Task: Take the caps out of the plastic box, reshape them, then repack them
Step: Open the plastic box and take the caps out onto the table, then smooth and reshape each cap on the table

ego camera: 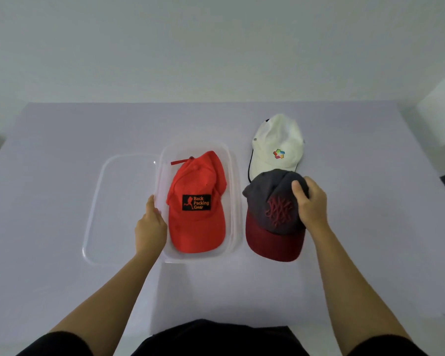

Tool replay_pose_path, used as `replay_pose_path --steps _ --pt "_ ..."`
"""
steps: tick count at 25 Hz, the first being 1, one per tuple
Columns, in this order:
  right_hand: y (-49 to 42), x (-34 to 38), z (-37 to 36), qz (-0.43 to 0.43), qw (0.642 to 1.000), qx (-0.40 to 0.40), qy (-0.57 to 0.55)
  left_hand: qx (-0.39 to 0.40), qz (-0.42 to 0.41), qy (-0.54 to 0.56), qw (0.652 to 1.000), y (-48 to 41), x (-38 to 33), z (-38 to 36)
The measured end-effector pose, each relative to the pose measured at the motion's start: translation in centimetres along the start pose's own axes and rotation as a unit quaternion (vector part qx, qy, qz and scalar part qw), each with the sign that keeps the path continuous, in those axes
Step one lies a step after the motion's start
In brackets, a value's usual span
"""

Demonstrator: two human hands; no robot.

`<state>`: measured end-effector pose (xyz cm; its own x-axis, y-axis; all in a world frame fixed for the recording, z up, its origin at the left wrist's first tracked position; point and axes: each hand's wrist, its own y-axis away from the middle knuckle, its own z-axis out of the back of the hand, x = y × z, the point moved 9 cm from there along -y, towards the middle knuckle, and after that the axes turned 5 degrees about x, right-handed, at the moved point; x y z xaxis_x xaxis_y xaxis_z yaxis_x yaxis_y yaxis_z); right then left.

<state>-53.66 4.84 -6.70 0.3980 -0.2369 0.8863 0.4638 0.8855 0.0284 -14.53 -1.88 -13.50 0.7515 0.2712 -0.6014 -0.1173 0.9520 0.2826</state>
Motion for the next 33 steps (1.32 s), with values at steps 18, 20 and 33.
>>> replay_pose_path --steps 18,20,33 --pt "0.7 4.9 -21.1 -0.027 0.955 0.261 0.14 0.007 -0.001 0.001 1.0 0.4 -0.6 -0.3" --pt "1.4 2.2 -22.8 -0.149 0.944 0.278 0.1 0.002 -0.002 0.003 1.0 0.2 -0.4 0.0" --pt "4.0 10.4 -19.1 0.081 0.988 0.127 0.018 -0.033 -0.113 0.111 0.987 2.3 -5.4 3.3"
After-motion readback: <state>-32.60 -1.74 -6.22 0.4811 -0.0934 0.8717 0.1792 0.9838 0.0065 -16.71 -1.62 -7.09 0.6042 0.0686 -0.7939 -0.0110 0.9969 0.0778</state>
